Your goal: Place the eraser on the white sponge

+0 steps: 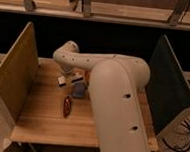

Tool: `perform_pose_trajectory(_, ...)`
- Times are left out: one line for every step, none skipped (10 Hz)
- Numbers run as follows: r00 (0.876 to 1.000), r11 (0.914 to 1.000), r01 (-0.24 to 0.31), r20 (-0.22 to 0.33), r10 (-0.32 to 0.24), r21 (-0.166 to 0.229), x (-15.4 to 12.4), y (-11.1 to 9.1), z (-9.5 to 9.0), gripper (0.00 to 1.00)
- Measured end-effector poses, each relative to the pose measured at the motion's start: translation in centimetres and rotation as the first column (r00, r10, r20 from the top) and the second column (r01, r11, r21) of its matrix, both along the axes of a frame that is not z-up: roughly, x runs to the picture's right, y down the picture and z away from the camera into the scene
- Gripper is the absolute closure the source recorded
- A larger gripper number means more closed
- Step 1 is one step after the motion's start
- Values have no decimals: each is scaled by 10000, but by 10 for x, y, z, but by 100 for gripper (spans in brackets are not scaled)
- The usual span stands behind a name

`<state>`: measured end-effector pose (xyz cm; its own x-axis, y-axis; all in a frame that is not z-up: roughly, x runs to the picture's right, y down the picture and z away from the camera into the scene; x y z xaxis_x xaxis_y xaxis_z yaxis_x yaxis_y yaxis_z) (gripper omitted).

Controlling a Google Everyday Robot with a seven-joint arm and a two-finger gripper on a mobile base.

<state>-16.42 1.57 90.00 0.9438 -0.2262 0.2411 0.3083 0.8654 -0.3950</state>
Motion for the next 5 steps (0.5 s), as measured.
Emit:
perform_pose_trajectory(9984, 9990, -401, -404, 393, -187, 7, 12, -6, 100)
perform_pose_trajectory(9935, 9961, -824, -819, 795, -318, 16, 23, -11, 100)
perform_pose_trajectory(9890, 9932, -1095, -1037, 1050, -392, 22, 29, -14, 100)
perform_pose_trajectory(9811, 9872, -1516, -1288, 1442, -500, 31, 37, -15, 100)
perform_pose_trajectory(9770, 9835, -1715, -1384, 1621, -582, 35, 41, -14, 100)
